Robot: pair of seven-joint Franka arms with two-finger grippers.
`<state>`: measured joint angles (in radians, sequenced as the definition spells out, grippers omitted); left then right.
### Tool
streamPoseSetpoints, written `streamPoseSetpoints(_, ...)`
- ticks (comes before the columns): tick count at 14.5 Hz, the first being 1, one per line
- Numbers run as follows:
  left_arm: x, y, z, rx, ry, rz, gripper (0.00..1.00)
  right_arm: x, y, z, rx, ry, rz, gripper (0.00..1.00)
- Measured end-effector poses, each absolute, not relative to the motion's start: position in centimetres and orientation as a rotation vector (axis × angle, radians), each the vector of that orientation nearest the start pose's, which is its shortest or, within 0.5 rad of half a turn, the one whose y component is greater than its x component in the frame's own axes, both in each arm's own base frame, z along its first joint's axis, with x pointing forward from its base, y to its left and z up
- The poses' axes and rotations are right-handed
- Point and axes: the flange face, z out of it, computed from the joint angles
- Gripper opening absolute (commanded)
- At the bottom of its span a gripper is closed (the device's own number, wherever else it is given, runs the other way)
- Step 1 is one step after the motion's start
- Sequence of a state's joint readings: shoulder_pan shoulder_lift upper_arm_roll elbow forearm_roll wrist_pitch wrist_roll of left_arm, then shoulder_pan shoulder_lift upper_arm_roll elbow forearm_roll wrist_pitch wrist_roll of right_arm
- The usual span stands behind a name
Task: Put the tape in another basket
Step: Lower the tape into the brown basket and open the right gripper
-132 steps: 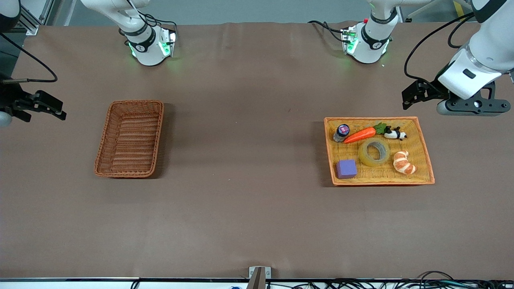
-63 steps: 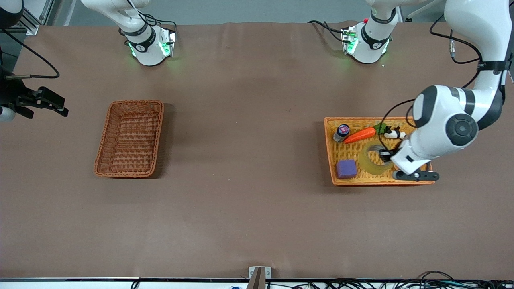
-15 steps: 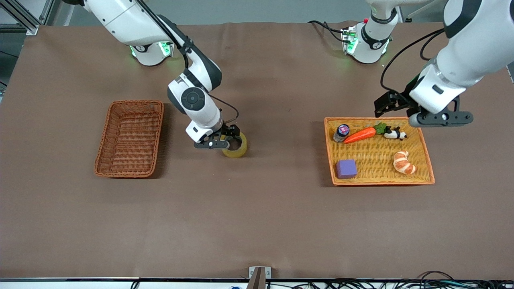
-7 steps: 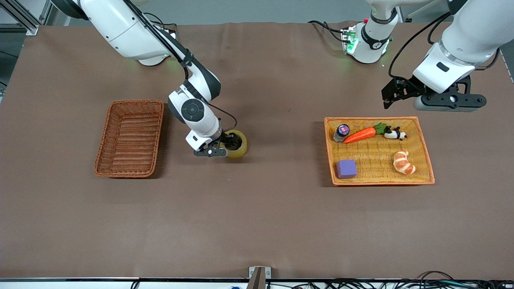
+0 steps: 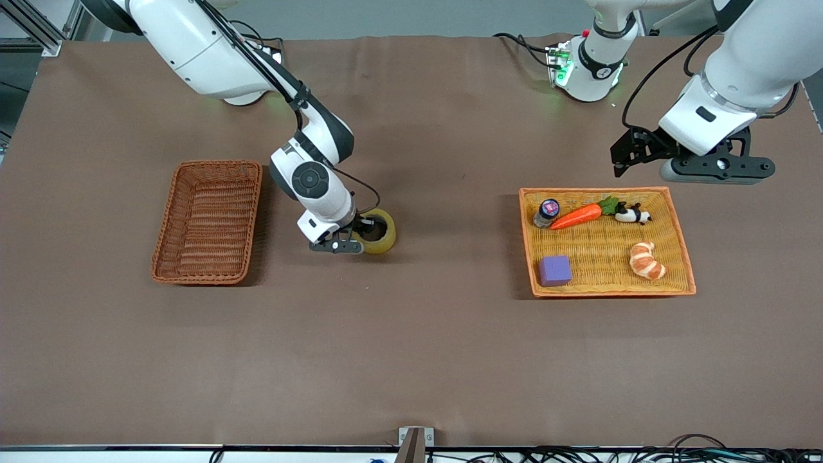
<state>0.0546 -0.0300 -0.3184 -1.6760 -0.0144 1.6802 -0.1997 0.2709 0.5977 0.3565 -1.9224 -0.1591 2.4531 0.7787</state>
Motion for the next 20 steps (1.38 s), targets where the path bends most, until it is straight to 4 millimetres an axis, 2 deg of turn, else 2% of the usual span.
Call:
streamPoseSetpoints(3, 53.7, -14.1, 59.8, -3.154, 0.08, -0.042, 1.0, 52.5, 35.9, 21.4, -3.121, 0.147, 0.185, 0.0)
streamPoseSetpoints(5, 53.8, -13.5, 59.8, -3.155, 0.066, -0.038, 1.0, 54.0, 35.2, 24.1, -3.141, 0.172, 0.182, 0.0)
streamPoseSetpoints(6, 53.8, -13.4, 59.8, -3.155, 0.064, -0.035, 1.0, 54.9, 34.2, 26.0, -3.154, 0.176, 0.172, 0.0)
streamPoseSetpoints(7, 53.7, -13.5, 59.7, -3.156, 0.066, -0.031, 1.0, 55.7, 32.8, 28.1, -3.168, 0.163, 0.161, 0.0)
streamPoseSetpoints(10, 53.3, -13.8, 59.7, -3.159, 0.075, 0.002, 1.0, 57.5, 26.6, 34.9, -3.218, 0.083, 0.134, 0.0)
streamPoseSetpoints(12, 53.3, -13.3, 59.8, -3.159, 0.06, 0.001, 1.0, 58.4, 21.5, 38.3, -3.256, 0.006, 0.113, 0.0)
streamPoseSetpoints(13, 53.4, -13.0, 59.9, -3.159, 0.052, 0.001, 1.0, 58.7, 18.7, 39.3, -3.272, -0.048, 0.113, 0.0)
streamPoseSetpoints(15, 53.4, -12.8, 59.9, -3.16, 0.046, 0.001, 1.0, 58.4, 12.2, 39.9, -3.294, -0.141, 0.149, 0.01)
streamPoseSetpoints(17, 53.4, -12.8, 59.9, -3.16, 0.046, -0.001, 1.0, 57.7, 5.0, 39.0, -3.296, -0.199, 0.186, 0.01)
streamPoseSetpoints(18, 53.4, -12.8, 59.9, -3.16, 0.046, -0.001, 1.0, 57.3, 1.8, 37.8, -3.293, -0.217, 0.183, 0.01)
streamPoseSetpoints(20, 53.4, -12.8, 60.0, -3.16, 0.046, -0.004, 1.0, 55.9, -2.6, 34.2, -3.285, -0.227, 0.172, 0.01)
